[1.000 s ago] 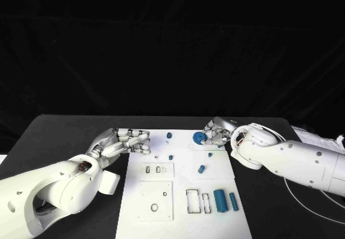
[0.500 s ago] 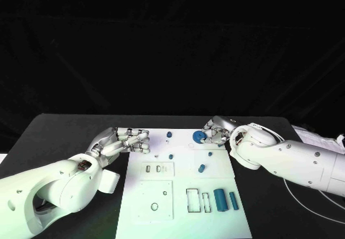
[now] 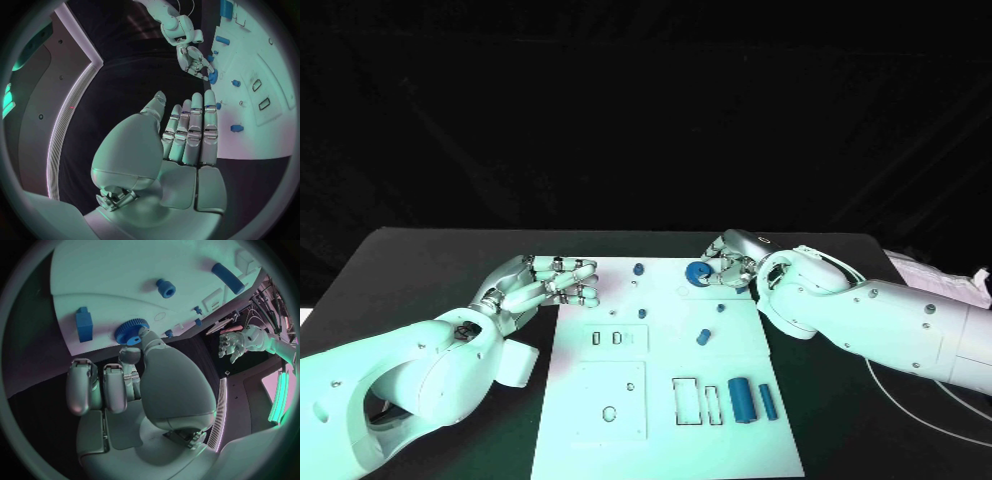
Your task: Assemble the parts on the task board
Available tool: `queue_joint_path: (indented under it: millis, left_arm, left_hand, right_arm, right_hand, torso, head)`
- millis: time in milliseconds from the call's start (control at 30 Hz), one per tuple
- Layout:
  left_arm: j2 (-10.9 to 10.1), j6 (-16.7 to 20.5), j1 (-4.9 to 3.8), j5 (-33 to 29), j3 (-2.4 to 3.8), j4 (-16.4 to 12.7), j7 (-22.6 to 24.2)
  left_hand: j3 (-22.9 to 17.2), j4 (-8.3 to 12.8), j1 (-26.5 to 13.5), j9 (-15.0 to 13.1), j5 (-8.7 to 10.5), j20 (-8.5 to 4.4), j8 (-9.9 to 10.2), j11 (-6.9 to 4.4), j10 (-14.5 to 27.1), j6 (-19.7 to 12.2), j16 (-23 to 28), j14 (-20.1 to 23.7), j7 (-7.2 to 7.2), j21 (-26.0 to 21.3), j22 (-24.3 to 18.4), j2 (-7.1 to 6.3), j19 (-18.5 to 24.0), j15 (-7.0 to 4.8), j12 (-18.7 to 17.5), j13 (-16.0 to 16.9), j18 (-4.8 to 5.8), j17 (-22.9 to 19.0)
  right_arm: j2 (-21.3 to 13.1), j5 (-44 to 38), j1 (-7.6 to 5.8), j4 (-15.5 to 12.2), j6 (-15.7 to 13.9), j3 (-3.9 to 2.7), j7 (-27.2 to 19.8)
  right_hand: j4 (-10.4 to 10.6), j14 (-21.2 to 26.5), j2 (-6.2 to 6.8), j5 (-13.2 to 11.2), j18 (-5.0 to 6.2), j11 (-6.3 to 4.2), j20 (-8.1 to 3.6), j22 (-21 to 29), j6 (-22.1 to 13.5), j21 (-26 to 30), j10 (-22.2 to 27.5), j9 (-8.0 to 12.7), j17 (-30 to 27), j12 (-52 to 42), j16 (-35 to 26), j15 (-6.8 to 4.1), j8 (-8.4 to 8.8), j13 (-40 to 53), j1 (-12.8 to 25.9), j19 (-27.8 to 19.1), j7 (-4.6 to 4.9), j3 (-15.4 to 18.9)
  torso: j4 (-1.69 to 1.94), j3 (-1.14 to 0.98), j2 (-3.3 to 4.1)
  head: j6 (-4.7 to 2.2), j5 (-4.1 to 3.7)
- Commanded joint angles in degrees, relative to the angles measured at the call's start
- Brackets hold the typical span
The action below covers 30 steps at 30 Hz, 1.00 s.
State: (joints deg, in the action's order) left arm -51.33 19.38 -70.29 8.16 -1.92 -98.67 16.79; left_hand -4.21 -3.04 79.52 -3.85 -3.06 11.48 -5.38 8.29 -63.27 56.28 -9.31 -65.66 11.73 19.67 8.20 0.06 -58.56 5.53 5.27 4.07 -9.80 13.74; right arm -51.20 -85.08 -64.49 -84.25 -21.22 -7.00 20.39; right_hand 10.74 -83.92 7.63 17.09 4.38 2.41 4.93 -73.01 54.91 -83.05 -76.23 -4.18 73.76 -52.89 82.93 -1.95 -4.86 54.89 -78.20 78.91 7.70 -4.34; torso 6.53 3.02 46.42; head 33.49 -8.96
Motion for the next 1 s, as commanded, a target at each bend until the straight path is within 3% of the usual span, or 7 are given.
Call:
queue_joint_path:
  millis: [33, 467, 600, 700, 833, 1000]
  left_arm:
    - [0.1, -1.2, -0.06, -0.4, 0.03, 0.0, 0.2]
    - [0.1, -1.3, -0.05, -0.4, 0.01, 0.0, 0.1]
    - [0.1, -1.3, -0.05, -0.4, 0.01, 0.0, 0.1]
    - [0.1, -1.4, -0.05, -0.4, 0.01, 0.0, 0.1]
    - [0.1, -1.4, -0.04, -0.4, 0.00, 0.0, 0.1]
    - [0.1, -1.5, -0.04, -0.6, 0.00, 0.0, 0.1]
  left_hand:
    - [0.1, 0.1, -0.3, 0.1, 0.00, 0.17, 0.4, 0.26, 0.0, 0.3, 0.2, 0.0, -0.03, 0.0, 0.0, -0.14, 0.1, 0.17, -0.2, -0.1, -0.54, 0.1]
    - [0.1, 0.1, -0.3, 0.1, 0.00, 0.18, 0.4, 0.26, 0.0, 0.3, 0.2, 0.0, -0.04, 0.0, -0.1, -0.16, 0.1, 0.17, -0.2, -0.1, -0.55, 0.1]
    - [0.1, 0.1, -0.3, 0.1, 0.00, 0.18, 0.4, 0.26, 0.0, 0.3, 0.2, 0.0, -0.04, 0.0, -0.1, -0.16, 0.1, 0.17, -0.2, -0.1, -0.55, 0.1]
    - [0.1, 0.1, -0.4, 0.1, 0.00, 0.19, 0.4, 0.26, 0.0, 0.4, 0.2, 0.0, -0.05, 0.0, -0.1, -0.15, 0.1, 0.18, -0.3, -0.1, -0.55, 0.1]
    - [0.1, 0.1, -0.4, 0.1, 0.00, 0.19, 0.4, 0.26, 0.0, 0.4, 0.2, 0.0, -0.05, 0.0, -0.1, -0.15, 0.1, 0.18, -0.3, -0.1, -0.55, 0.1]
    - [0.1, 0.1, -0.4, 0.1, 0.00, 0.19, 0.4, 0.26, 0.0, 0.4, 0.2, 0.0, -0.05, 0.0, -0.1, -0.15, 0.1, 0.18, -0.3, -0.1, -0.55, 0.1]
  right_arm:
    - [0.2, -1.2, 0.04, 0.0, 0.1, -0.01, 0.5]
    - [0.9, -1.5, 0.04, 0.5, 2.6, -0.01, 0.5]
    - [1.0, -1.5, 0.05, 0.6, 2.8, -0.01, 0.4]
    - [1.0, -1.5, 0.05, 0.7, 2.6, -0.01, 0.4]
    - [1.0, -1.8, 0.06, 0.8, 0.7, -0.01, 0.1]
    - [1.0, -2.6, 0.09, 0.6, -1.6, -0.01, -0.3]
  right_hand:
    - [0.1, -3.4, 0.44, 0.4, -0.82, 0.16, -0.12, -0.1, 0.4, -0.3, -0.3, 0.0, 0.1, -0.1, 0.2, 0.40, -0.32, 0.1, 0.2, 0.4, 0.09, 0.3]
    - [0.2, -3.4, -0.45, 0.5, -0.90, -0.09, -0.19, -0.6, 1.9, -0.5, -0.7, -0.2, 0.7, -1.5, 0.5, 0.24, -1.16, 1.9, -1.0, 0.6, -0.19, 0.1]
    - [0.0, -3.4, -1.40, 0.5, -0.96, -0.40, -0.36, -1.0, 3.6, -0.7, -1.3, -0.4, 1.0, -2.8, 0.7, 0.00, -1.92, 3.4, -1.8, 0.8, -0.53, -0.5]
    - [-0.5, -3.5, -2.90, -2.9, -1.04, -0.82, -0.68, -1.4, 5.5, -0.9, -1.9, -0.7, 1.6, -4.3, 0.9, -0.36, -2.58, 5.1, -3.2, 1.0, -0.97, -2.1]
    - [-1.4, -3.6, -4.01, -3.9, -1.15, -1.35, -0.98, -2.0, 7.4, -1.2, -2.4, -1.1, 2.5, -5.2, 1.3, -0.76, -3.25, 6.3, -4.9, 1.4, -1.62, -4.2]
    - [-2.6, -3.8, -4.44, -4.9, -1.33, -1.73, -1.36, -2.9, 8.6, -1.5, -2.7, -1.5, 3.5, -5.7, 1.7, -1.13, -3.58, 7.1, -6.3, 1.9, -2.05, -6.3]
  torso:
    - [0.00, 0.02, -0.01]
    - [0.02, -0.02, 0.02]
    - [0.05, -0.02, 0.03]
    - [0.08, -0.02, 0.02]
    - [0.07, -0.03, 0.03]
    - [0.09, -0.06, 0.00]
  head:
    - [0.08, 0.01]
    - [0.31, -0.05]
    - [0.42, -0.08]
    - [0.45, -0.14]
    - [0.49, -0.16]
    - [0.50, -0.16]
